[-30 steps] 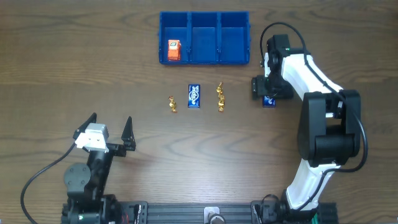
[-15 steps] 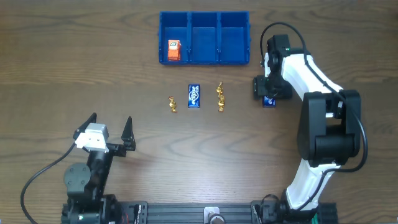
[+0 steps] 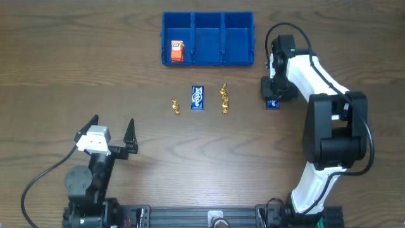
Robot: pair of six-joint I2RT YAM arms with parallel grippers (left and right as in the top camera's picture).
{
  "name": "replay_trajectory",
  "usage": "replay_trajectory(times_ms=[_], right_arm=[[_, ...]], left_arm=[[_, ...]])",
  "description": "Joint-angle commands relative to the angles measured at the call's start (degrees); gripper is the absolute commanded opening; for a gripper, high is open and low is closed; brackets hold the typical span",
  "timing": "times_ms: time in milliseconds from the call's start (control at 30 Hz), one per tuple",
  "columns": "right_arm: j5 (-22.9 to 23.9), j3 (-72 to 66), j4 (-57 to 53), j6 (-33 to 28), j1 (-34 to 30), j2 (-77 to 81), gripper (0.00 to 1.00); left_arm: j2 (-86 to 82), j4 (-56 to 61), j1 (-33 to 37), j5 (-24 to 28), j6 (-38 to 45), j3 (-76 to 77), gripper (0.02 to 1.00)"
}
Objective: Sort Candies Into Trays
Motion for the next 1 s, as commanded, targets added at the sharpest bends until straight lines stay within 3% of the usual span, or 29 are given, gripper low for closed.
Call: replay_trajectory(times_ms=[33,267,500,767,1000], right_arm=[[0.39,-0.02,-0.11,0.17,0.24,1.03,0.253],[-0.79,3.34,-1.64,1.68,3.13,-4.87,0.189],[-0.31,14.4,-1.6,7.34,10.8,-12.83,0.18],[9.79,21.97,6.69,15.39,21.79,-12.63,0.178],[11.89,21.97,14.69,17.11,24.55,-7.82,0.178]], left_arm=[[-0.42,-1.81,0.35,1.03,0.81,-1.2,0.998],[-0.42,-1.81,0.35,1.03,0.81,-1.2,0.998],[-0.42,-1.81,0.35,1.03,0.81,-1.2,0.998],[-0.42,-1.81,0.35,1.03,0.81,-1.2,0.998],[-0.42,-1.81,0.35,1.03,0.81,-1.2,0.998]])
